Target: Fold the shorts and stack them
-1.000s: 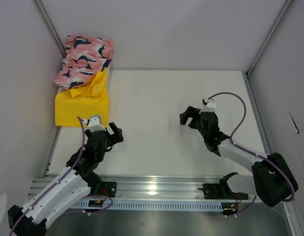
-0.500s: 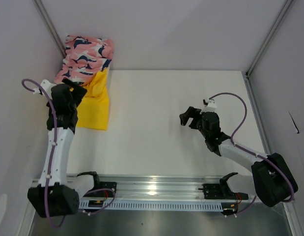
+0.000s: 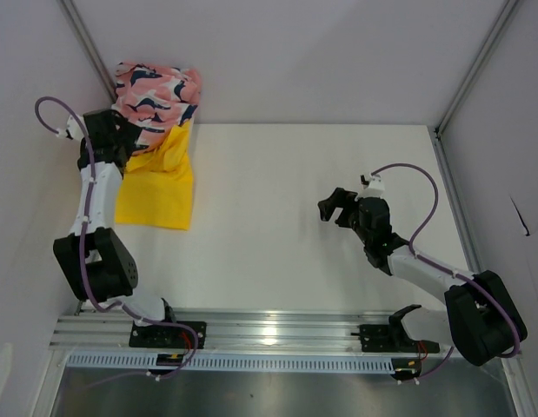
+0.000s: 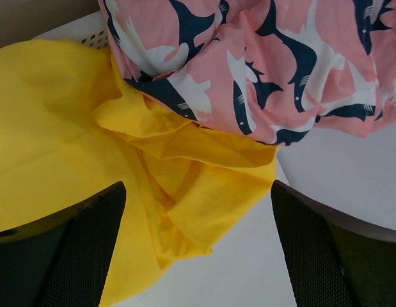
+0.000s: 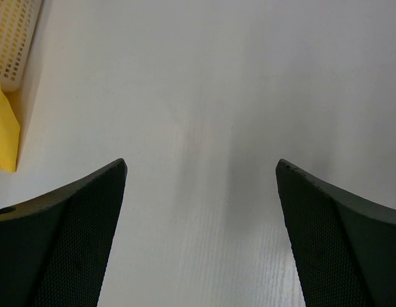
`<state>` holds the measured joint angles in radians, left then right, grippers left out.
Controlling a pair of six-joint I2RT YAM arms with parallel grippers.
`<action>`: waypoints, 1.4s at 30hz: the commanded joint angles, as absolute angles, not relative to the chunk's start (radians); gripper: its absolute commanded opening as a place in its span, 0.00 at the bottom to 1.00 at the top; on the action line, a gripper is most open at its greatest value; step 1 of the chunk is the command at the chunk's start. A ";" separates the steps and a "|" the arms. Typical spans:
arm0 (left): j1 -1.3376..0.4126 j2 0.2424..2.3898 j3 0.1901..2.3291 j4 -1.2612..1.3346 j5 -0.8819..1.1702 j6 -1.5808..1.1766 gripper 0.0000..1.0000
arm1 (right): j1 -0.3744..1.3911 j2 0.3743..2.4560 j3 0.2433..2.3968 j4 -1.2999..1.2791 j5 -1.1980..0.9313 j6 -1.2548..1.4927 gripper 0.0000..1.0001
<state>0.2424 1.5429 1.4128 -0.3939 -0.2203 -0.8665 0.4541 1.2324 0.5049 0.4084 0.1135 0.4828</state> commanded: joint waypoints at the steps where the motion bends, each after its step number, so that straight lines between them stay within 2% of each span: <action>1: 0.267 1.591 1.503 -0.491 -0.147 -0.913 0.96 | 0.449 1.227 0.508 0.456 0.103 0.494 1.00; 8: 0.267 1.461 1.342 -0.502 -0.124 -0.879 0.97 | 0.445 1.243 0.525 0.436 0.103 0.500 0.99; 16: 0.268 1.159 0.904 -0.362 -0.083 -0.908 0.99 | 0.434 1.256 0.540 0.405 0.121 0.526 0.99; 25: 0.230 1.003 0.665 -0.316 -0.048 -0.830 0.99 | 0.426 1.261 0.543 0.403 0.115 0.531 1.00; 32: 0.232 1.107 0.600 -0.235 0.047 -0.854 0.98 | 0.425 1.264 0.545 0.399 0.114 0.532 0.99; 38: 0.230 1.229 0.592 -0.131 0.048 -0.865 0.96 | 0.423 1.264 0.545 0.402 0.109 0.534 0.99; 42: 0.232 1.288 0.575 -0.060 0.054 -0.890 0.89 | 0.419 1.262 0.545 0.402 0.107 0.534 0.99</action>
<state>0.2371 1.2564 0.5850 -0.1650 0.0326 -0.8684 0.4267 1.2617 0.5091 0.3851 0.1070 0.5251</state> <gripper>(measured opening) 0.914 0.993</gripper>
